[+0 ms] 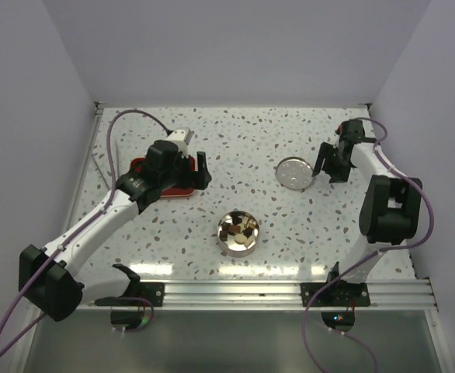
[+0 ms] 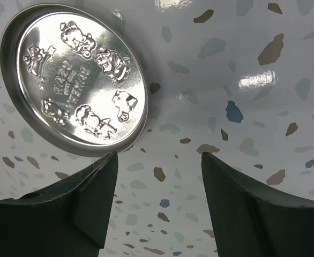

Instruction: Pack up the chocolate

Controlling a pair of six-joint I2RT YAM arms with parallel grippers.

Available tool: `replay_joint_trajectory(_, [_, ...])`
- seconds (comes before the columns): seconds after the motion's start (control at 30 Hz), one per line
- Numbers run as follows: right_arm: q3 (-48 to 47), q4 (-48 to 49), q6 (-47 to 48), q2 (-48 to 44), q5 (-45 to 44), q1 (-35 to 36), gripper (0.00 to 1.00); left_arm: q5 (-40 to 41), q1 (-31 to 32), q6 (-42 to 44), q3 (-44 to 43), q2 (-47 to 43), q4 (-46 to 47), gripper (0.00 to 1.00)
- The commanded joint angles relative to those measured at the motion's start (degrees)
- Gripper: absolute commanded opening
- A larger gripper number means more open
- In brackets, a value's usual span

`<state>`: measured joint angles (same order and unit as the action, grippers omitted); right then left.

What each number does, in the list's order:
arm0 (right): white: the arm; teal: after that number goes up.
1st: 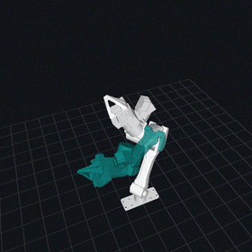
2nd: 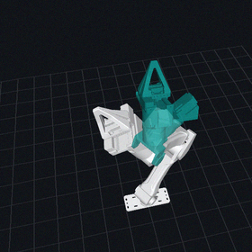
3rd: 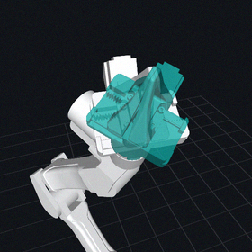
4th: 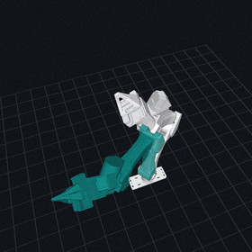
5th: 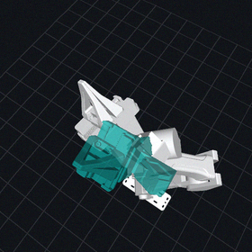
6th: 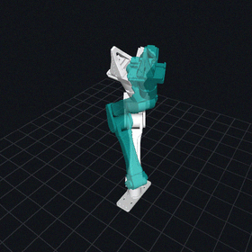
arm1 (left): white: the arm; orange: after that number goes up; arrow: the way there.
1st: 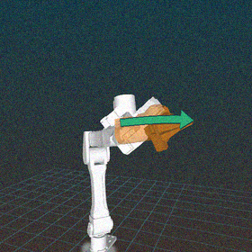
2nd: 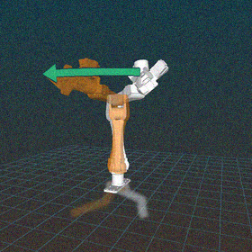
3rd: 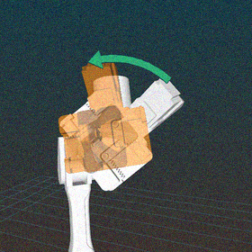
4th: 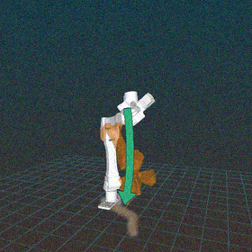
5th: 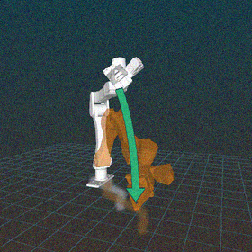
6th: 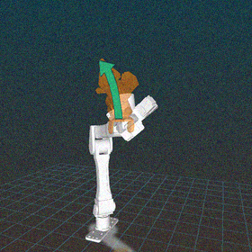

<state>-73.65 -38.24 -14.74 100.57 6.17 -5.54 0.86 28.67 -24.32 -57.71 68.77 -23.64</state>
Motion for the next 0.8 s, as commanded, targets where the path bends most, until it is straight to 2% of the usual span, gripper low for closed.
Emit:
replay_joint_trajectory(0.0, [-1.94, 2.46, -0.02, 3.04, 0.06, 0.18, 0.65, 1.95, 4.46, -4.25, 0.06, 1.01, 1.75, 1.00])
replay_joint_trajectory(0.13, [-3.34, 3.96, -0.20, 6.38, -0.55, 0.36, 0.61, 3.00, 7.28, -6.44, -0.91, 2.76, 1.40, 1.00])
replay_joint_trajectory(0.63, [-7.12, 5.54, 0.94, 13.50, -2.13, 3.17, 0.47, 4.58, 8.51, -9.52, -1.09, 3.65, -1.32, 1.00])
replay_joint_trajectory(0.77, [-7.91, 5.02, 1.21, 14.56, -4.67, 4.75, 0.37, 4.85, 8.69, -9.70, -1.44, 3.30, -1.76, 1.00])
